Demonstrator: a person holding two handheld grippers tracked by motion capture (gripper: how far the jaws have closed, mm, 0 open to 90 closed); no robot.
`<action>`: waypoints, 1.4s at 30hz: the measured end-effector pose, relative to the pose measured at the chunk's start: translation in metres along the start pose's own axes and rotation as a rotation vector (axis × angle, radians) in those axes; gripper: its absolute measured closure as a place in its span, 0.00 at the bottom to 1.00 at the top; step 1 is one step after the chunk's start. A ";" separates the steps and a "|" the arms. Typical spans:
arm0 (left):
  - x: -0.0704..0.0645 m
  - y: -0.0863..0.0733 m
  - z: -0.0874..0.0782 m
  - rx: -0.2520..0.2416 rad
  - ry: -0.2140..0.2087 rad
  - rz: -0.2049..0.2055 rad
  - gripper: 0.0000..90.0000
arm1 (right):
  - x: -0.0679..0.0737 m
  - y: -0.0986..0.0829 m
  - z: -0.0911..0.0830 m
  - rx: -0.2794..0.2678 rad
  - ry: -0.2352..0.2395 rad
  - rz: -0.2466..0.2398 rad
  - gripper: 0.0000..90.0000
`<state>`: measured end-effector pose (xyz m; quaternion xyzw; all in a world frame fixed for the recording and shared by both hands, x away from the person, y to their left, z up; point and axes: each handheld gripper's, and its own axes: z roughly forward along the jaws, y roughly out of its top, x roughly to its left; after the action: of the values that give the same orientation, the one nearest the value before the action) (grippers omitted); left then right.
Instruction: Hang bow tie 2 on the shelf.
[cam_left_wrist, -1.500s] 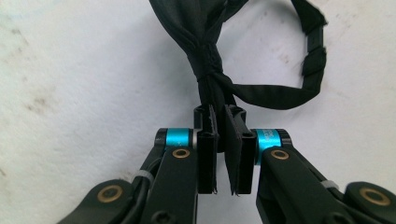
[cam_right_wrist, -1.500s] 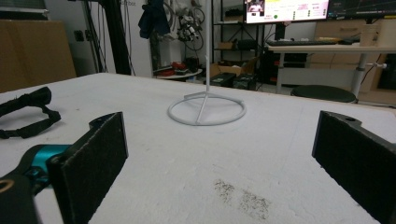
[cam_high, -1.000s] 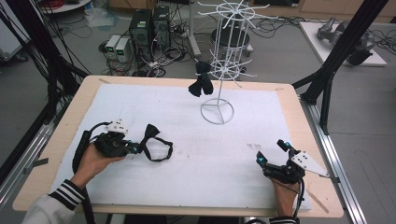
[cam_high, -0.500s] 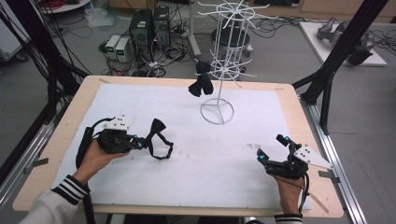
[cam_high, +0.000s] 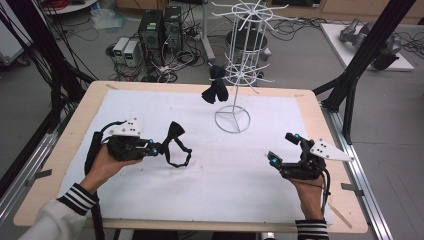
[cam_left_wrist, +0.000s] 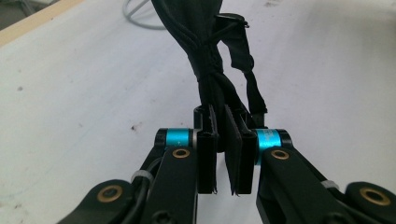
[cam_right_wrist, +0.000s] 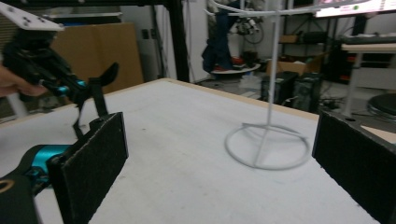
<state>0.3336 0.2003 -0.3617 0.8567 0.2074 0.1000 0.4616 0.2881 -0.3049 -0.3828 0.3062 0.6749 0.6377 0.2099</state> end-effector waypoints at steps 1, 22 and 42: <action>-0.001 0.002 0.001 -0.003 -0.003 0.003 0.92 | 0.000 0.002 0.001 0.008 0.006 0.004 0.03; -0.010 0.031 0.022 -0.086 -0.115 0.086 0.92 | 0.015 0.050 0.050 0.121 0.265 -0.067 0.05; -0.009 0.038 0.030 -0.151 -0.203 0.126 0.92 | 0.030 0.085 0.105 0.216 0.432 -0.093 0.05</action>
<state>0.3461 0.1550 -0.3468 0.8364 0.0973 0.0570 0.5363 0.3497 -0.2073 -0.3057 0.1521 0.7817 0.6022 0.0561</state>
